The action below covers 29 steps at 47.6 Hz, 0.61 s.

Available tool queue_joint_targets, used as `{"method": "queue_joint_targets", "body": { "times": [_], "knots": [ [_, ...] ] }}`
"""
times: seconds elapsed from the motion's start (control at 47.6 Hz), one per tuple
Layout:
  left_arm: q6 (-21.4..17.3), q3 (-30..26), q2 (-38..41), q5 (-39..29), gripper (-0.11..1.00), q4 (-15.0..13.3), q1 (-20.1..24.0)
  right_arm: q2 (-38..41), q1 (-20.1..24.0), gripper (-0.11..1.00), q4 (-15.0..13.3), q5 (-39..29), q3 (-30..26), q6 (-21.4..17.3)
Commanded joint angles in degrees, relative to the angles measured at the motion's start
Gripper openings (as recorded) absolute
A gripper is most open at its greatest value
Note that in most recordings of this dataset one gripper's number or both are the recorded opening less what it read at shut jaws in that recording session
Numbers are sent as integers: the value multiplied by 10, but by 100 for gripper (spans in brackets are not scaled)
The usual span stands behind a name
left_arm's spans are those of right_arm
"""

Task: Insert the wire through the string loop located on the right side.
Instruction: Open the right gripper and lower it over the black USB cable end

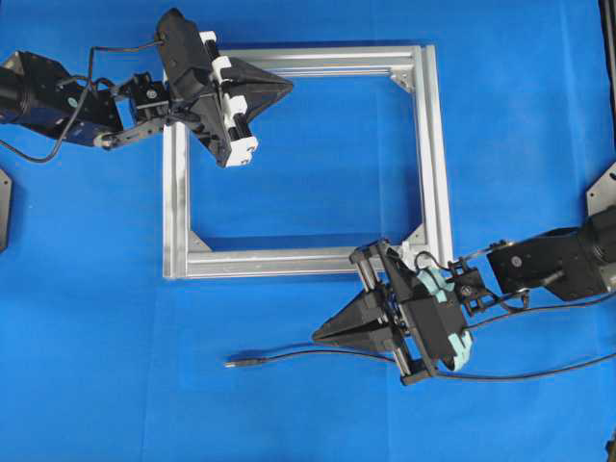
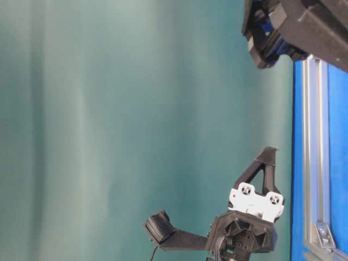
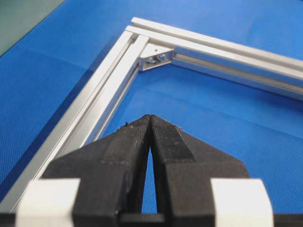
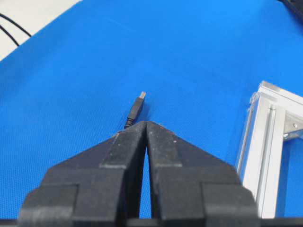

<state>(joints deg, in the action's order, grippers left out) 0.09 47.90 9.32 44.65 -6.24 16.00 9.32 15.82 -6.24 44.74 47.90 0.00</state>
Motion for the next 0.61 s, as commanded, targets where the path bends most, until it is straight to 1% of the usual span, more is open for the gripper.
{"method": "queue_joint_targets", "body": {
  "times": [0.0,0.126,0.21,0.378,0.525,0.588],
  "knots": [
    [0,-7,-25,-5,0,9,-5,-21,11,0,2,-1,-11,-6],
    [0,-5,-27,-11,0,10,-4,-22,19,-6,2,-24,-19,-11],
    [-1,-5,-27,-11,0,11,-4,-22,21,-6,3,-35,-21,-20],
    [-3,-6,-27,-11,0,11,-4,-22,22,-6,3,-40,-21,-52],
    [-3,-5,-27,-11,0,11,-4,-22,22,-5,4,-40,-22,-64],
    [-3,-5,-27,-11,0,11,-4,-21,22,-2,4,-41,-23,-69]
  ]
}}
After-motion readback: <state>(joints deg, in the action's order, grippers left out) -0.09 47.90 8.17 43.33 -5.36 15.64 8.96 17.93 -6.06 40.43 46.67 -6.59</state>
